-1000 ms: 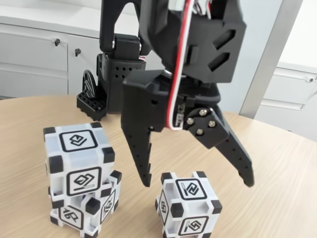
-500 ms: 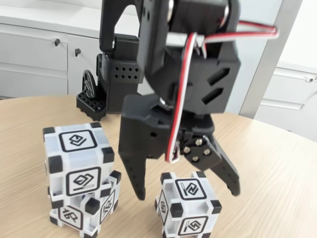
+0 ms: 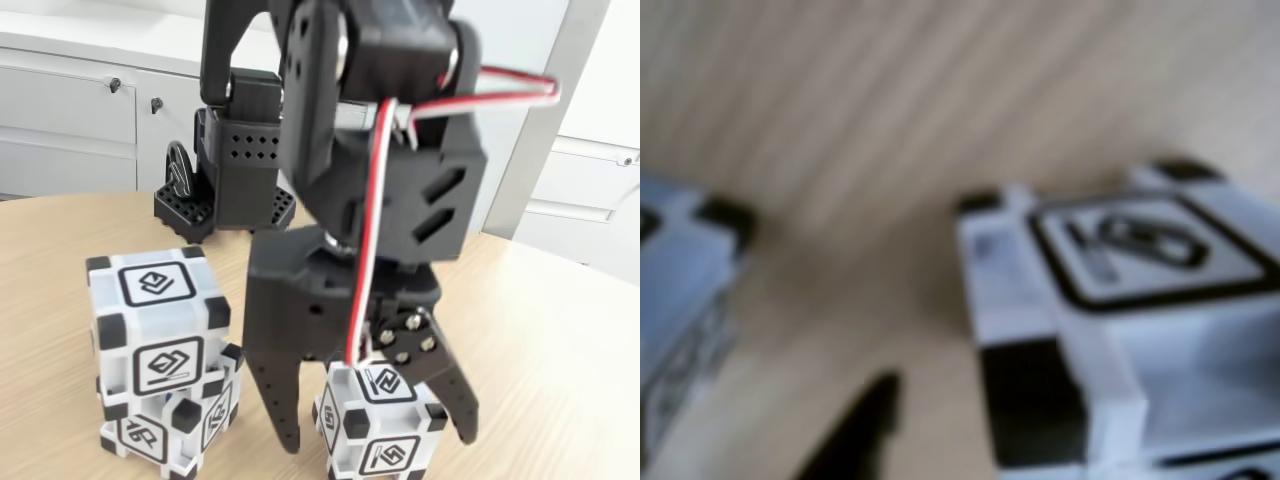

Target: Stack cubes from left to right.

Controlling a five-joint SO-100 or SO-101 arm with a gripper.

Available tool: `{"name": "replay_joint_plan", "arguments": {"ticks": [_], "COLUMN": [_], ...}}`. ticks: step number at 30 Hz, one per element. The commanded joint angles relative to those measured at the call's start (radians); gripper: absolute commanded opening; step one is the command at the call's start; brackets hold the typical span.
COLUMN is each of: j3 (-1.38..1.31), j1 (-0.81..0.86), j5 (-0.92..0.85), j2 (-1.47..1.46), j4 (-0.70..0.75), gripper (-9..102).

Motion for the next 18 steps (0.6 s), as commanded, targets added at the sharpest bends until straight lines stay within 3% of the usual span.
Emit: {"name": "replay_joint_plan", "arguments": {"ticks": [1, 10, 18], "j3": [-0.029, -0.029, -0.014], "j1": [-0.008, -0.011, -0.081], "j5": [-0.02, -0.046, 0.035], "j2": [-0.003, 0.011, 0.012], "j4": [-0.005, 0.008, 0.009], "gripper": [40, 40, 39]}}
